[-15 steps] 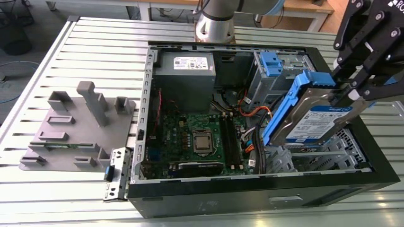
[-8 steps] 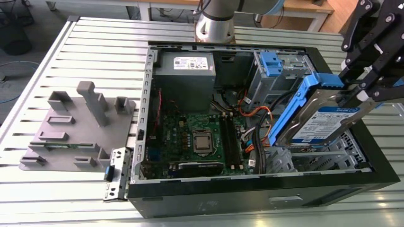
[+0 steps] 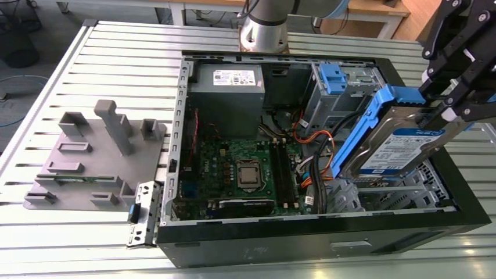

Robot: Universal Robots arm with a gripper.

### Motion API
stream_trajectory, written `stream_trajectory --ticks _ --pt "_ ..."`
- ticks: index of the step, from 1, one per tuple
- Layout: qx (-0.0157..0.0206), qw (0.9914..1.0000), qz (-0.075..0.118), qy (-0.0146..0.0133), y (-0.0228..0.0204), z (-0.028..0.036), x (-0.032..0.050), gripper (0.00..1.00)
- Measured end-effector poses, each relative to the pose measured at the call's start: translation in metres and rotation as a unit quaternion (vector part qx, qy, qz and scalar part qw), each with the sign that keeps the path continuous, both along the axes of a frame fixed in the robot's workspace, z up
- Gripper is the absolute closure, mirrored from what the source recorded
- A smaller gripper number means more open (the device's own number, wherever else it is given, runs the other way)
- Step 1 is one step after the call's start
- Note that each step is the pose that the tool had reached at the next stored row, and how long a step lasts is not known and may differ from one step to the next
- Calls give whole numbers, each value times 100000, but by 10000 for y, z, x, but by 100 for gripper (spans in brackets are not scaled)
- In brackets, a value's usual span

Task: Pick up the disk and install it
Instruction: 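Pick up the disk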

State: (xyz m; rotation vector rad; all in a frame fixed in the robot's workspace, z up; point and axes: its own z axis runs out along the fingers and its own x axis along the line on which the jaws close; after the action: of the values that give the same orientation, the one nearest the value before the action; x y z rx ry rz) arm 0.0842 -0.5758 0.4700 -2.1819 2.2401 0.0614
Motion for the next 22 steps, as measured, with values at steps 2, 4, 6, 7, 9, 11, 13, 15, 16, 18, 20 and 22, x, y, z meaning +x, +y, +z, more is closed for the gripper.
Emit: stream_trajectory --ticks 2,4,6,7,9,11,13,15,16,18,20,22 --pt "-4 100000 1 1 0 4 0 65" --pt "0 100000 0 1 0 6 0 65" --pt "1 100000 -1 0 0 6 0 65" --pt "0 100000 1 2 0 7 0 65" --pt "1 100000 0 0 0 58 16 65" --pt "-3 100000 1 0 0 58 16 65" --pt "-1 100000 0 1 0 58 16 65" --pt "3 100000 3 1 0 58 17 65" --pt "3 100000 -1 1 0 58 17 65" --pt "-1 100000 13 -3 0 57 25 65" --pt "-7 100000 1 2 0 58 41 65" --pt "1 100000 2 2 0 57 62 65"
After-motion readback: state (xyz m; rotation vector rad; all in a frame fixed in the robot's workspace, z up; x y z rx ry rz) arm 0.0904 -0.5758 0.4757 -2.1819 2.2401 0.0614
